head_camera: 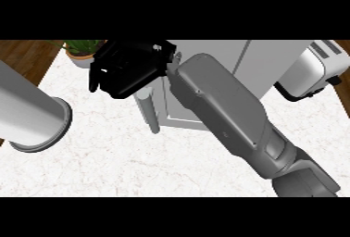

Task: Pick up the wine, place it into the cabinet and close the cabinet

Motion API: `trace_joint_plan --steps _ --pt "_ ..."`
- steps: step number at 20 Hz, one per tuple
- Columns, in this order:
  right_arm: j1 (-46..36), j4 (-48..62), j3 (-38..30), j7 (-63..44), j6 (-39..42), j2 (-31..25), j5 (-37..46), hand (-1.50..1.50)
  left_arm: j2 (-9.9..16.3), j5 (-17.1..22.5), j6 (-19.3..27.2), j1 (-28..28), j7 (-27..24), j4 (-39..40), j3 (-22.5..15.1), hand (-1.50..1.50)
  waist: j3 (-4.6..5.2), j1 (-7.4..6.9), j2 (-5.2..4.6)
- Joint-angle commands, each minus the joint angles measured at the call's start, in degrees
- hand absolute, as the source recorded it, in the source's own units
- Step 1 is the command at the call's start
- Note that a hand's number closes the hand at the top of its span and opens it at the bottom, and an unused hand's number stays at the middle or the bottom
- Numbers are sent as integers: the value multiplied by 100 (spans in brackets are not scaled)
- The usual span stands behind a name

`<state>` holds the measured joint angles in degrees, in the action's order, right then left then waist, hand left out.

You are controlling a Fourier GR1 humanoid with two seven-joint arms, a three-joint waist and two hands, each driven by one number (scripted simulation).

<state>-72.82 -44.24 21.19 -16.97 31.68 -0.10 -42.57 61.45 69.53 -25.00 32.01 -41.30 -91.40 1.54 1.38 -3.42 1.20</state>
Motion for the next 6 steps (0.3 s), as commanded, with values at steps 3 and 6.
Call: trace_joint_plan --steps 3,6 --pt "-55 507 -649 553 -665 -923 312 150 45 -46 -153 -84 13 -92 102 -150 -135 150 -215" --pt "29 509 -604 627 -738 -777 349 150 -7 -98 35 -220 117 -307 18 -150 -137 212 -224"
